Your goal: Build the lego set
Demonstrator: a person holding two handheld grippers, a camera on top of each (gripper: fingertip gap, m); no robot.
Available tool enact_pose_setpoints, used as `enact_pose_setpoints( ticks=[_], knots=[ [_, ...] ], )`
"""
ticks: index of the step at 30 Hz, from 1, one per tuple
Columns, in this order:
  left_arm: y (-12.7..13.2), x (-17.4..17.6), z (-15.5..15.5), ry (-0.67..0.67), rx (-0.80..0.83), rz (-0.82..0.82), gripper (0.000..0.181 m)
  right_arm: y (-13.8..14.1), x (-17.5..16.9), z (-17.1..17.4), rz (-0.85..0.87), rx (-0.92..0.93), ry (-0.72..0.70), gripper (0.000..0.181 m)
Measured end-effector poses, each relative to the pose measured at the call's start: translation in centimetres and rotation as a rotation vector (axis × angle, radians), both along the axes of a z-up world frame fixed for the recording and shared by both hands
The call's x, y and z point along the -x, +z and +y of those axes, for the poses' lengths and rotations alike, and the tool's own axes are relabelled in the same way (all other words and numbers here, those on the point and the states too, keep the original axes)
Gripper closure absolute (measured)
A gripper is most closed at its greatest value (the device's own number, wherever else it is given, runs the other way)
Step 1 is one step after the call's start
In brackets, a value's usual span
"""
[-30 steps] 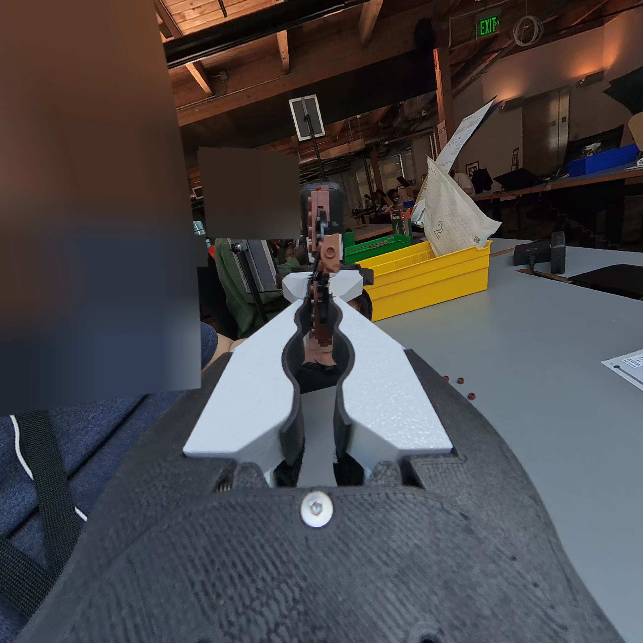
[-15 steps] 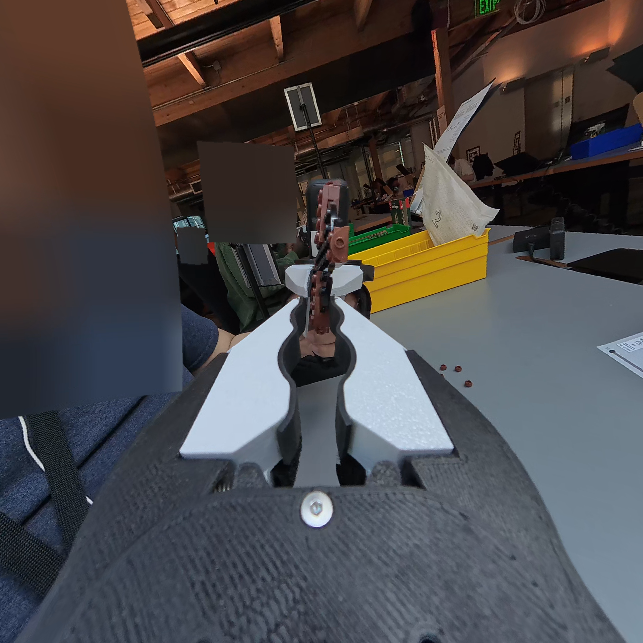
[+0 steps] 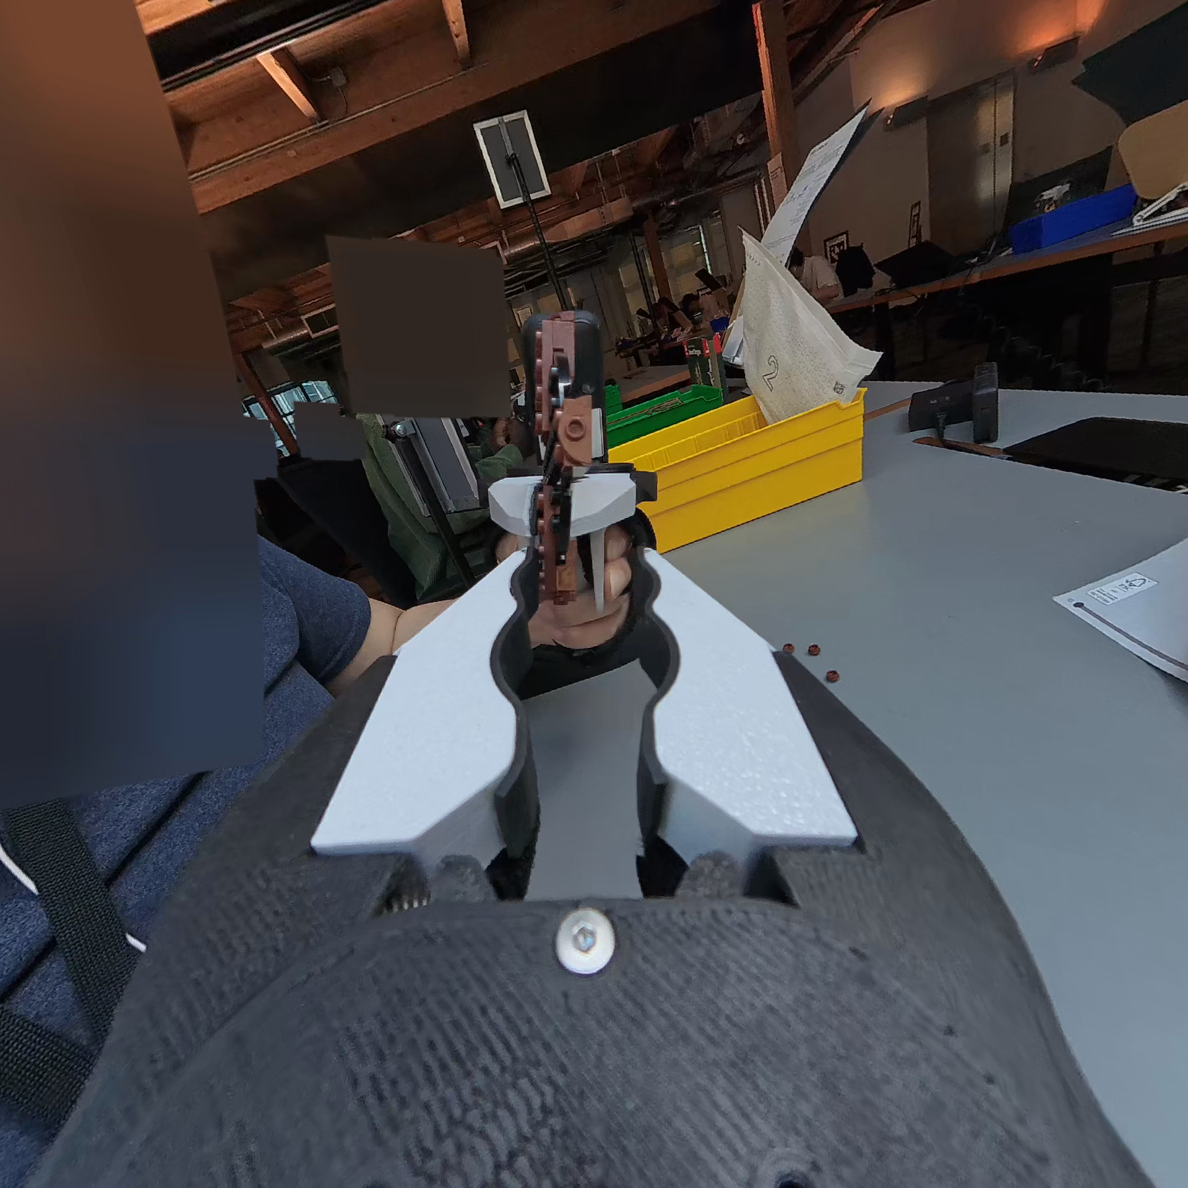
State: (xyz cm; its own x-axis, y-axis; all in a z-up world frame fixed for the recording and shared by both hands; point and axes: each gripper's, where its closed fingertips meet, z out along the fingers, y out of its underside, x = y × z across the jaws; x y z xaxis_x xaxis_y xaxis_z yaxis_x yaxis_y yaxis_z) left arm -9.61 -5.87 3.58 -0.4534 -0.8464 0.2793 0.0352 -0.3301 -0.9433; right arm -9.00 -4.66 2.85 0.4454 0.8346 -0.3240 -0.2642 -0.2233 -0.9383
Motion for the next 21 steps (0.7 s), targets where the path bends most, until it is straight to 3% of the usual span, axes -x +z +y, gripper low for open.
enact_pose_setpoints(
  ticks=[1,5,21],
  knots=[
    [0.12,0.07,-0.01,0.0,-0.004,-0.008,0.176,0.02,0.09,-0.17,-0.007,-0.008,0.006,0.157],
    [0.02,0.08,-0.16,-0.008,-0.019,-0.008,0.176,0.21,0.71,-0.87,-0.043,-0.059,0.025,0.171],
    [-0.42,-0.01,-0.11,-0.023,-0.003,0.016,0.176,-0.47,0.72,-0.77,0.037,0.069,0.077,0.171]
  ],
)
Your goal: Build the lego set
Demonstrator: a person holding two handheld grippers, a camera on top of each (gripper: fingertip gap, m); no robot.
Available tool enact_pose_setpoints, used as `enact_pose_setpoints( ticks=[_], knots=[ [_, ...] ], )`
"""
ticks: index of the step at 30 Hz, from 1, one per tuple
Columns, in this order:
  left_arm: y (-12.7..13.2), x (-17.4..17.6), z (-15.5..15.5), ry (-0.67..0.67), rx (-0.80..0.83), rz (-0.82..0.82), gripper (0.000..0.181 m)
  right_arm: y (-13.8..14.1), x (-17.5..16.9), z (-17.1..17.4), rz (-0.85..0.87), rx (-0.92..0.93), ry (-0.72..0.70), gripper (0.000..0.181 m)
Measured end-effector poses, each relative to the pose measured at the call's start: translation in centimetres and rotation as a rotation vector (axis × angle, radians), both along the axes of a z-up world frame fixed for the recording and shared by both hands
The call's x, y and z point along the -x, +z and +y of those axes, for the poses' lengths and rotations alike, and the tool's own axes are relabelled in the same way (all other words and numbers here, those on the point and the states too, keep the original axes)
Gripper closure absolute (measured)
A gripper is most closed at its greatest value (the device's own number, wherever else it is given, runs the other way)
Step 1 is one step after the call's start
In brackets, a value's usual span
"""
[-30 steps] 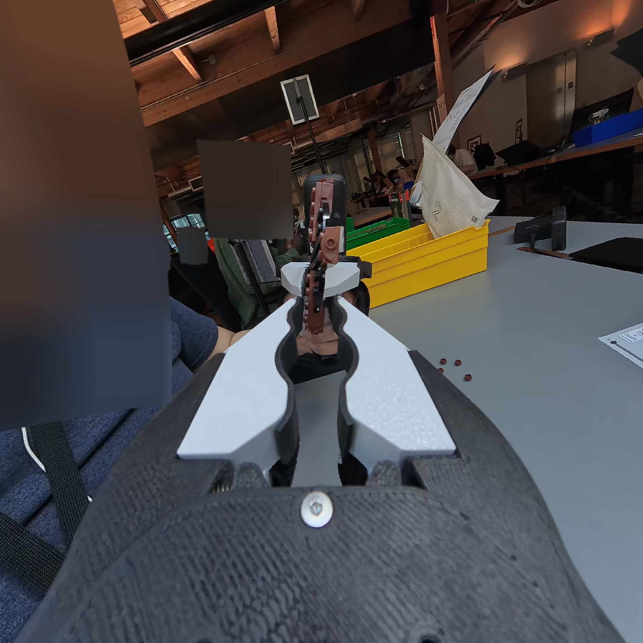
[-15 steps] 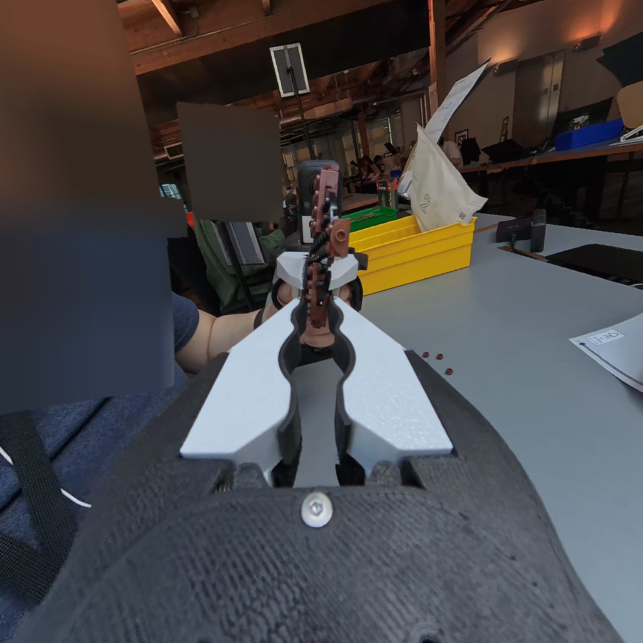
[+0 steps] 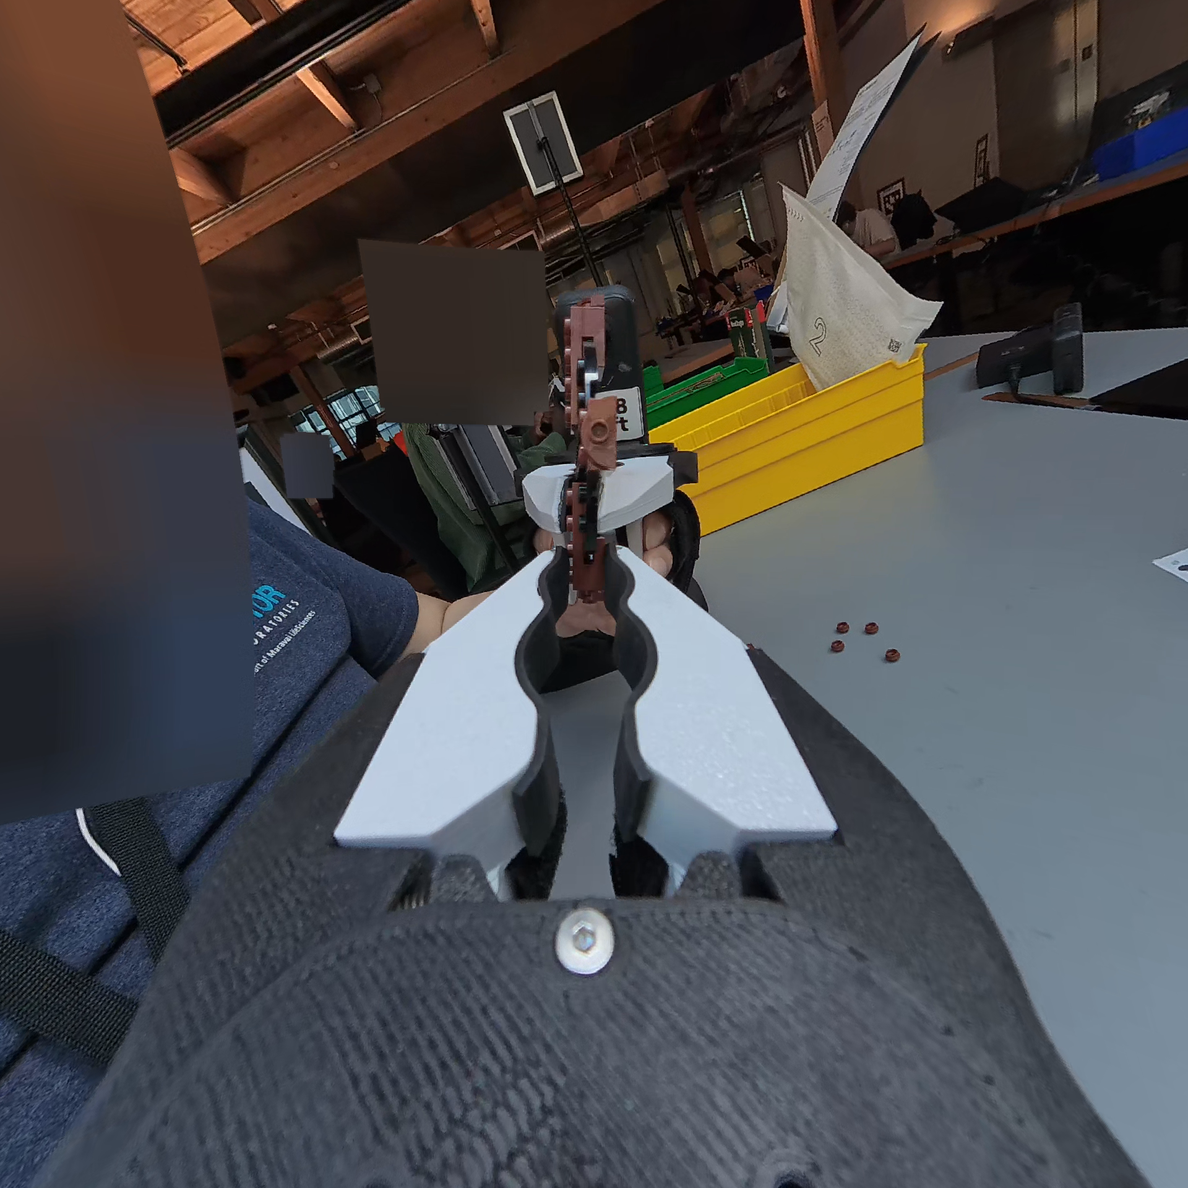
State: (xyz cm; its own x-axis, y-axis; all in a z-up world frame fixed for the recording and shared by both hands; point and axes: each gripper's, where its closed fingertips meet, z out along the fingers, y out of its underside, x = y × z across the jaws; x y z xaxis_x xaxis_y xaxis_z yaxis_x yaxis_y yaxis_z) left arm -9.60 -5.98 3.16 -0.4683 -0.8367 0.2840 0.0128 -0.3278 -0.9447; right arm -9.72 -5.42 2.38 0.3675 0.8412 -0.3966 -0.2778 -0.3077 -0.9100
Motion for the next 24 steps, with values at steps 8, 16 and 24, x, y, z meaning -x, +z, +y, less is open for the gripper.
enact_pose_setpoints(
  ticks=[8,16,24],
  knots=[
    [0.3,-0.3,0.4,0.044,0.009,-0.025,0.161,0.3,-0.5,0.6,0.072,0.008,-0.033,0.172],
    [-1.3,-1.0,1.2,0.114,-0.051,0.056,0.165,0.2,-1.0,1.2,0.087,0.006,-0.092,0.172],
    [-1.0,-0.8,1.1,0.103,-0.044,0.023,0.172,-0.1,-0.3,1.2,0.001,-0.038,-0.12,0.171]
  ],
)
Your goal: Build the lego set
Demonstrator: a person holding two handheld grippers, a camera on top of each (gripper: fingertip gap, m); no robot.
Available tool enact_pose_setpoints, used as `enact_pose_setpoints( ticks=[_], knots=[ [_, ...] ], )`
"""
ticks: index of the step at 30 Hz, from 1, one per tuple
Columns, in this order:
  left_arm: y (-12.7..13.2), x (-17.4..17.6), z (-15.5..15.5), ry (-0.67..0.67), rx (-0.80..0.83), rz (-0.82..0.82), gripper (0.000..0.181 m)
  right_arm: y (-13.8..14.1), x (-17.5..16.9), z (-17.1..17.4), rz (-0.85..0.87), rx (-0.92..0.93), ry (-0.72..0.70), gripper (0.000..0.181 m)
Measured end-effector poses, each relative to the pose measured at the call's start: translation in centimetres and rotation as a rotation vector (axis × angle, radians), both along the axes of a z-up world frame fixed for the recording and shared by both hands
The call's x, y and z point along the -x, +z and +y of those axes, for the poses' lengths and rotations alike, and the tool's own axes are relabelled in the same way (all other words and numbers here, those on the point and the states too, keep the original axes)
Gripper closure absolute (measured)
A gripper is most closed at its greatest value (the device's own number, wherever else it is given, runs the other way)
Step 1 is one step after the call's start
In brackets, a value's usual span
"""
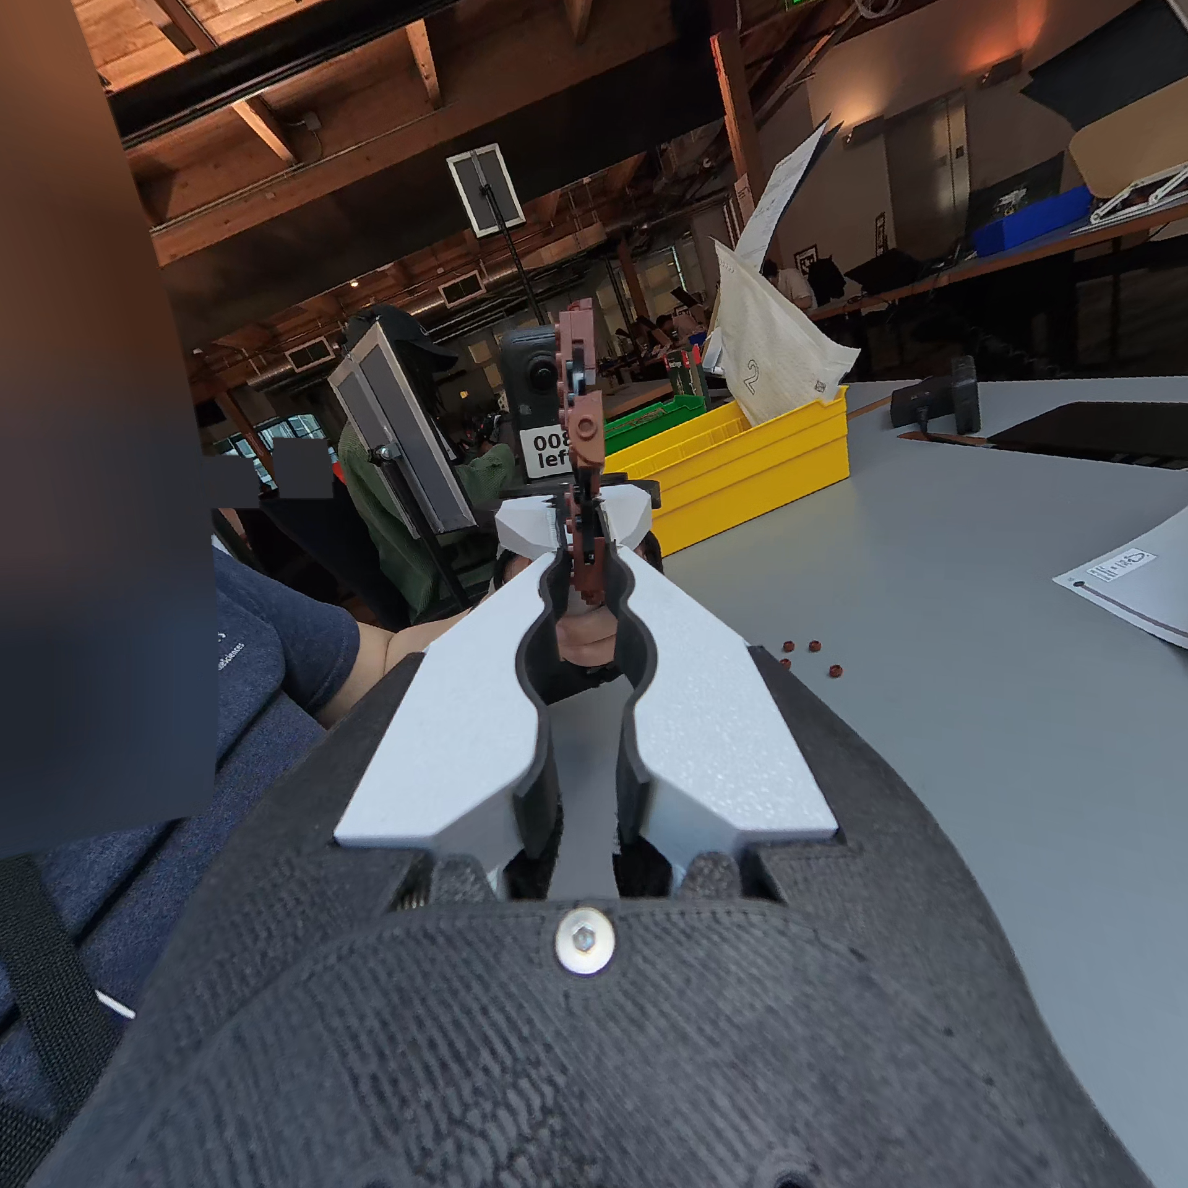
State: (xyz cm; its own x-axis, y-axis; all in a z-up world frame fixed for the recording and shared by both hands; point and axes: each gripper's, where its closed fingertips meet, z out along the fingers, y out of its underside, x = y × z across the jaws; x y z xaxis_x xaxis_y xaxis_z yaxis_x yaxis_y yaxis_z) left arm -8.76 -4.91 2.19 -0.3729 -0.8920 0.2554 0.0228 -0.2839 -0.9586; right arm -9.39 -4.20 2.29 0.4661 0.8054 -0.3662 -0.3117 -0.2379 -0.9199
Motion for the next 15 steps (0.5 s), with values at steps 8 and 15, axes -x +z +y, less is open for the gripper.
enact_pose_setpoints(
  ticks=[8,15],
  knots=[
    [1.5,0.9,1.5,-0.125,0.362,-0.057,0.172,2.0,-0.6,-0.4,-0.071,-0.158,-0.092,0.155],
    [1.9,1.3,2.4,-0.203,0.569,-0.091,0.172,0.8,-1.2,1.5,-0.05,-0.046,-0.179,0.148]
  ],
)
